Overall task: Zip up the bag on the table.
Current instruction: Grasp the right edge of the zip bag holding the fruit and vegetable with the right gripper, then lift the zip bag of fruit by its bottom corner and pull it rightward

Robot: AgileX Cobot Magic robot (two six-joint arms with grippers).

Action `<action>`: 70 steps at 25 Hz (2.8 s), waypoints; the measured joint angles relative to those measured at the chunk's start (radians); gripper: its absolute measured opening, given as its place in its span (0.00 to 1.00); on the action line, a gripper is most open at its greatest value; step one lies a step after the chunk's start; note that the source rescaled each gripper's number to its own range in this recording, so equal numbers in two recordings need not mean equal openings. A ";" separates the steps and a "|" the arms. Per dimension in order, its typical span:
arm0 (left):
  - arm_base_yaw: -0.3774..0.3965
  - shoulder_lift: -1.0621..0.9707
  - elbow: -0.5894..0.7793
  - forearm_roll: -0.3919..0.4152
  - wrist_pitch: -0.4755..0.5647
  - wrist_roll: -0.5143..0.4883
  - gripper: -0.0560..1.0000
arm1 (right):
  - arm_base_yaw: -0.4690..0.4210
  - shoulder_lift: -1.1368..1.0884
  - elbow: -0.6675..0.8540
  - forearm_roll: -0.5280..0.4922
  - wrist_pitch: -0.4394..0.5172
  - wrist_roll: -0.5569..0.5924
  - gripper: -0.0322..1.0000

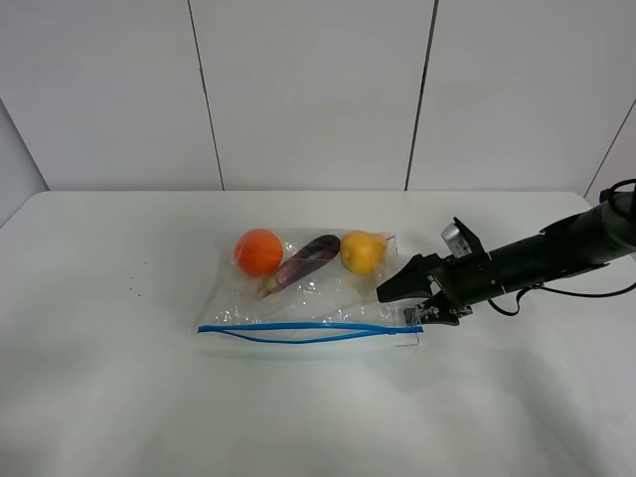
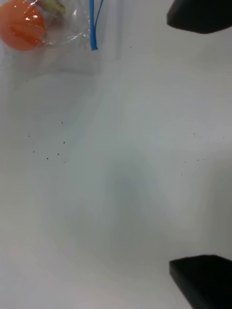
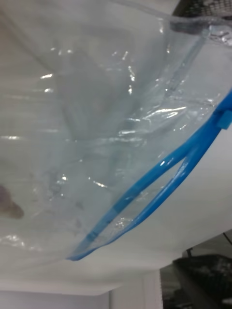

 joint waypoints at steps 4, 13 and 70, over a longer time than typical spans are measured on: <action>0.000 0.000 0.000 0.000 0.000 0.000 1.00 | 0.000 0.019 0.000 0.035 0.008 0.003 1.00; 0.000 0.000 0.000 0.000 0.000 0.000 1.00 | 0.000 0.027 0.000 0.079 0.031 0.003 1.00; 0.000 0.000 0.000 0.000 0.000 0.000 1.00 | 0.000 0.027 0.000 0.110 0.081 0.002 0.03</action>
